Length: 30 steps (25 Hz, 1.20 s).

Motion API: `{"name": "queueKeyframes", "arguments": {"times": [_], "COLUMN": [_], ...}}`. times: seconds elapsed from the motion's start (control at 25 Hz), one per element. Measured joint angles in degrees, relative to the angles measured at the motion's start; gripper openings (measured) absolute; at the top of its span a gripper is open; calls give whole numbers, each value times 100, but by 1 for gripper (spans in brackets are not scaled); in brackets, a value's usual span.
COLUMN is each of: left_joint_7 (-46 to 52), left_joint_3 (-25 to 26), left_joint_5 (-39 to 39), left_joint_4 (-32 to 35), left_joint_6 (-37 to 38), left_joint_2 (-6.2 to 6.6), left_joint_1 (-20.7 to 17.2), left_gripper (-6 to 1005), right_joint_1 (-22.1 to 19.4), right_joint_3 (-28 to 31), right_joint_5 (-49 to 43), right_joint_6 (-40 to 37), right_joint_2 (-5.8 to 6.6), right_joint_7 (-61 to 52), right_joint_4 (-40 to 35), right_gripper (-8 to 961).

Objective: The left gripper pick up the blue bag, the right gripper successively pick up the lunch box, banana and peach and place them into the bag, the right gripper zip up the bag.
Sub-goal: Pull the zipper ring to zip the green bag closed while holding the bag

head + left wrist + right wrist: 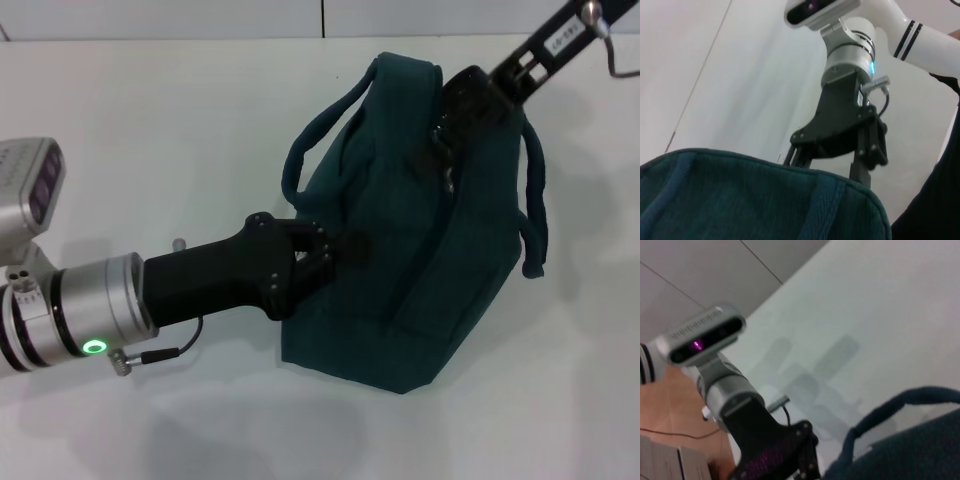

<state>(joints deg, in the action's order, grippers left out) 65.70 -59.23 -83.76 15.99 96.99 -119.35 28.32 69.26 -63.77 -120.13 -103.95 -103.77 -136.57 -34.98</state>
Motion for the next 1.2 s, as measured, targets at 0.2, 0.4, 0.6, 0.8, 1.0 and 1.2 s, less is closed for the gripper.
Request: {"name": "queueKeyframes", "arguments": {"times": [0.2, 0.4, 0.6, 0.8, 1.0, 1.2], "left_joint_7": [-9, -32, -57, -57, -57, -57], "left_joint_3": [10, 19, 34, 37, 49, 59], "left_joint_5": [0, 0, 18, 31, 59, 105], "left_joint_4": [2, 4, 4, 2, 0, 4], "left_joint_6": [-71, -86, -92, -93, -93, -133], "left_joint_2": [-7, -9, -9, -9, -9, -12], "left_joint_1": [-42, -54, -55, -48, -46, -42], "left_gripper": [54, 54, 54, 54, 54, 54], "right_joint_1": [-36, -40, -68, -76, -87, -88], "right_joint_3": [0, 39, 19, 38, 44, 131], "right_joint_5": [-108, -108, -108, -108, -80, -56], "right_joint_6": [21, 29, -60, -216, -404, -614], "right_joint_2": [-48, -62, -150, -168, -144, -109], "right_joint_7": [7, 7, -1, -37, -92, -130], "right_joint_4": [4, -7, 16, 18, 18, 18], "right_gripper": [704, 703, 703, 702, 701, 701]}}
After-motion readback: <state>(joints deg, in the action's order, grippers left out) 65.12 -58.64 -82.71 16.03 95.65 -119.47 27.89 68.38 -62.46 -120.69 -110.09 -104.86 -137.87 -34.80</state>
